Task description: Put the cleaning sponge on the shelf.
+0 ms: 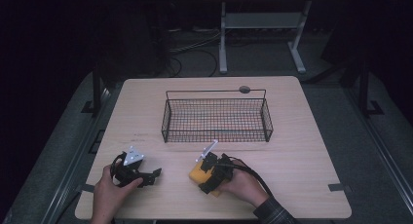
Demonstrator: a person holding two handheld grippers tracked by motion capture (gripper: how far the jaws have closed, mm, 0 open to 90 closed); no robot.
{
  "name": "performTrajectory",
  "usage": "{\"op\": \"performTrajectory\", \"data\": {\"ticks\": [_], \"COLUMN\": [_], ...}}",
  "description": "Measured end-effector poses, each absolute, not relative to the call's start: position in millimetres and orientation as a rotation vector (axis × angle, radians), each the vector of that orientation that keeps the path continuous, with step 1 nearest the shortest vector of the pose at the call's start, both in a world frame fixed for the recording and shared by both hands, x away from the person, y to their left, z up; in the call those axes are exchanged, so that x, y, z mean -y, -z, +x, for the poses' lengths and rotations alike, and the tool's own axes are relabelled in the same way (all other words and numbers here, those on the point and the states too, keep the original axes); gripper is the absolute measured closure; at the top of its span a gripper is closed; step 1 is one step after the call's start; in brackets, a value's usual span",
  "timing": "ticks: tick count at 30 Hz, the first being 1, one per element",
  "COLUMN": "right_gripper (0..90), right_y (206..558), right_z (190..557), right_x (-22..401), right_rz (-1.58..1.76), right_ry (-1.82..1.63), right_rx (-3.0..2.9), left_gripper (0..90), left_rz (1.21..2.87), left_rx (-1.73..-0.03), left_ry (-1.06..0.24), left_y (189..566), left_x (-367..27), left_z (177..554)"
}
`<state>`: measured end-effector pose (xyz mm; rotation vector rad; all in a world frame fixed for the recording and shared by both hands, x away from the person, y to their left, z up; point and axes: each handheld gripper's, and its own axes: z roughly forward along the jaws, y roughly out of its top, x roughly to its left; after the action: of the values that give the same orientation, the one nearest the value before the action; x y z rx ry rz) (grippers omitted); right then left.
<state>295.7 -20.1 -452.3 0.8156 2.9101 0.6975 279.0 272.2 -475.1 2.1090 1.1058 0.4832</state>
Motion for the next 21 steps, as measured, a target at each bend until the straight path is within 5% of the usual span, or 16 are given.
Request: {"op": "performTrajectory", "data": {"ticks": [21], "right_gripper": [21.2], "right_y": [449.0], "right_z": [294.2], "right_x": [23.1], "right_rz": [0.794], "right_ry": [-0.696], "right_rx": [-2.910], "left_gripper": [12.6], "left_rz": [2.108], "left_rx": [-1.106], "left_ry": [-0.484], "left_y": [475.1], "left_x": [-272.2], "left_z": [279.0]}}
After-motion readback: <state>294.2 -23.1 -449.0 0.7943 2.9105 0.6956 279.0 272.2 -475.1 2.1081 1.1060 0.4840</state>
